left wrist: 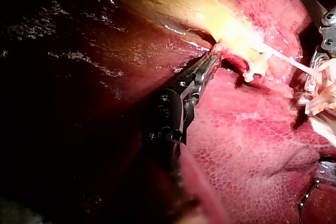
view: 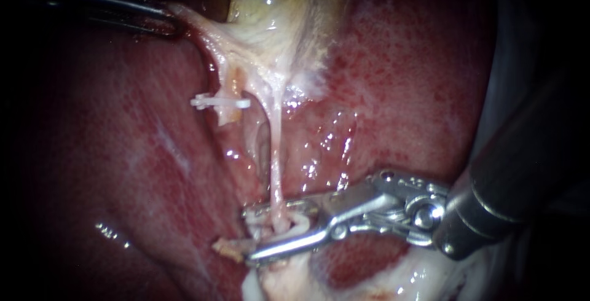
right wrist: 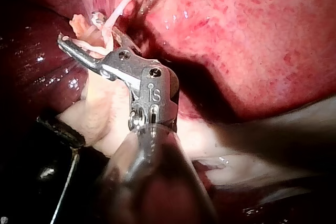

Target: Clipping first clip right tube

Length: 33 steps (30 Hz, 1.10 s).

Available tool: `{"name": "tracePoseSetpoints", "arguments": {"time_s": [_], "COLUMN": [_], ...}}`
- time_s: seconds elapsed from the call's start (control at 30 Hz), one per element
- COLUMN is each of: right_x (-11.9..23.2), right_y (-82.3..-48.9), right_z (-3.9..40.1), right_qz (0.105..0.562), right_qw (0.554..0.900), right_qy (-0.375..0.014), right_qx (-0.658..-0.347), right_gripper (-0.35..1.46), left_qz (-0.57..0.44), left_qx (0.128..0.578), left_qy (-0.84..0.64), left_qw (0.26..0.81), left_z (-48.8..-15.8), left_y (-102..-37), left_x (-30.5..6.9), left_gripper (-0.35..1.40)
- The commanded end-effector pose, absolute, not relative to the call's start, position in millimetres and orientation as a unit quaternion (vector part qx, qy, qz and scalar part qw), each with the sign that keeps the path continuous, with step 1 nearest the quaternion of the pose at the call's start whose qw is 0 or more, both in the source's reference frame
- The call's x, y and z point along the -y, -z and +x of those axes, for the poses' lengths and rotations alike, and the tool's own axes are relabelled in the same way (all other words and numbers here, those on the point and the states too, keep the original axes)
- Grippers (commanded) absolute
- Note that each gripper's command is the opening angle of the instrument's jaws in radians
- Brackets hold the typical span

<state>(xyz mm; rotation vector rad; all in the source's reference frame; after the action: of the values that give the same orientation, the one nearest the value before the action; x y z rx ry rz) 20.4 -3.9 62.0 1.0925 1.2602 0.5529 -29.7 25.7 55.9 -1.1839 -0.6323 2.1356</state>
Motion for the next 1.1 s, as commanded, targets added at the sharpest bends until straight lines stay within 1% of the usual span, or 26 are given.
{"name": "tracePoseSetpoints", "arguments": {"time_s": [0.03,0.27,0.37,0.4,0.53,0.6,0.87,1.1], "right_x": [4.0,3.7,3.6,3.6,3.5,3.4,3.2,2.9], "right_y": [-62.0,-62.4,-62.7,-62.7,-62.7,-62.7,-62.9,-63.3], "right_z": [20.4,20.3,20.2,20.2,20.1,20.1,20.0,20.2], "right_qz": [0.479,0.479,0.479,0.479,0.479,0.483,0.499,0.503], "right_qw": [0.638,0.638,0.638,0.638,0.638,0.637,0.630,0.631], "right_qy": [-0.242,-0.242,-0.242,-0.242,-0.242,-0.239,-0.242,-0.236], "right_qx": [-0.552,-0.552,-0.552,-0.552,-0.552,-0.551,-0.544,-0.542], "right_gripper": [0.36,0.24,0.15,0.10,-0.23,-0.35,-0.35,-0.35], "left_qz": [-0.447,-0.447,-0.447,-0.447,-0.447,-0.447,-0.447,-0.447], "left_qx": [0.239,0.239,0.239,0.239,0.239,0.239,0.239,0.239], "left_qy": [-0.806,-0.806,-0.806,-0.806,-0.806,-0.806,-0.806,-0.806], "left_qw": [0.305,0.305,0.305,0.305,0.305,0.305,0.305,0.305], "left_z": [-29.7,-29.7,-29.7,-29.7,-29.7,-29.7,-29.7,-29.7], "left_y": [-55.9,-55.9,-55.9,-55.9,-55.9,-55.9,-55.9,-55.9], "left_x": [-25.7,-25.7,-25.7,-25.7,-25.7,-25.7,-25.7,-25.7], "left_gripper": [-0.35,-0.35,-0.35,-0.35,-0.35,-0.35,-0.35,-0.35]}}
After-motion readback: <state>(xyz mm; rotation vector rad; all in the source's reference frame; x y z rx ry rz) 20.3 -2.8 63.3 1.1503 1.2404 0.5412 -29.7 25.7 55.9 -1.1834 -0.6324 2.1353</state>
